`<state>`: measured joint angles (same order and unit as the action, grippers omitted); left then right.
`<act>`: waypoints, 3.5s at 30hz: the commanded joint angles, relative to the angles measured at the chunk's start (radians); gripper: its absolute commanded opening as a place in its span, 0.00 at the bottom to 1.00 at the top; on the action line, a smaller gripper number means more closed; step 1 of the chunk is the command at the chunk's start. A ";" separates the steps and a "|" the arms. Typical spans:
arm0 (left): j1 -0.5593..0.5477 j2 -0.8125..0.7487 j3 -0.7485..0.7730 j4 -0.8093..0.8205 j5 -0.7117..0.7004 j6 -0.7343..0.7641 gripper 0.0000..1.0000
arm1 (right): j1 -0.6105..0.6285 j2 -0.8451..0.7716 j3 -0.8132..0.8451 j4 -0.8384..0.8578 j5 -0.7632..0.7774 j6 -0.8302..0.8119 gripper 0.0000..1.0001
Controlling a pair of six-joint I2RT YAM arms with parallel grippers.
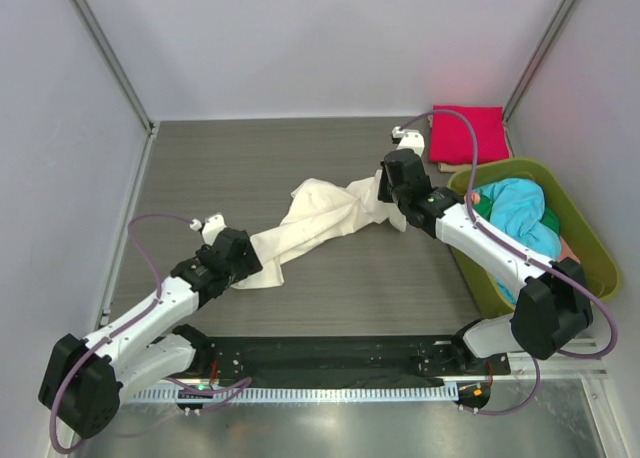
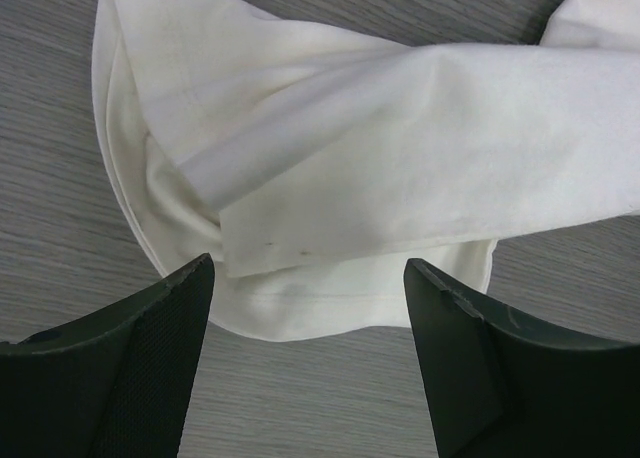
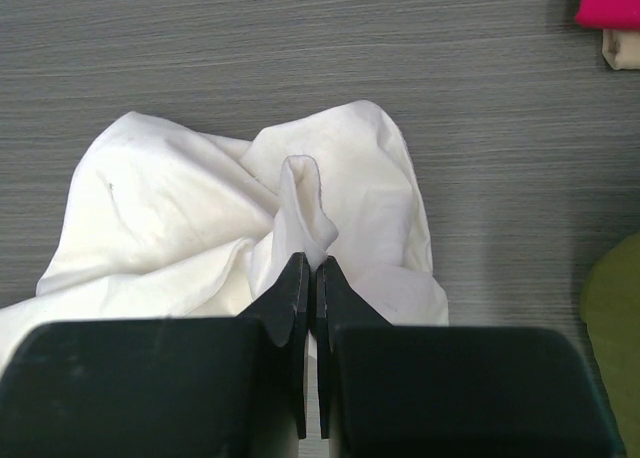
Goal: Fold and stack the t-shirts
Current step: Flatten the tshirt out
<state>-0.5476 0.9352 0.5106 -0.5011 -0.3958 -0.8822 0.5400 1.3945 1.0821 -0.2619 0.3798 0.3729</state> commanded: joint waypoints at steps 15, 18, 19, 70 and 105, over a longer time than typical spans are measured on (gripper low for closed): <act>0.025 0.112 -0.007 0.081 -0.014 -0.072 0.79 | 0.000 0.015 0.007 0.043 0.014 0.006 0.01; 0.025 0.122 -0.018 0.111 -0.006 -0.087 0.78 | 0.002 0.011 0.007 0.043 0.016 0.006 0.01; 0.025 0.123 -0.020 0.118 -0.009 -0.089 0.78 | -0.002 0.011 0.007 0.041 0.016 0.006 0.01; 0.043 0.154 -0.049 0.217 0.015 -0.054 0.42 | 0.000 0.037 -0.019 0.039 0.016 0.017 0.01; 0.051 0.073 -0.027 0.156 0.035 -0.024 0.52 | 0.000 0.037 -0.033 0.041 0.022 0.012 0.01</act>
<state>-0.5018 1.0214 0.5007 -0.3527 -0.3698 -0.8883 0.5400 1.4296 1.0489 -0.2554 0.3805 0.3740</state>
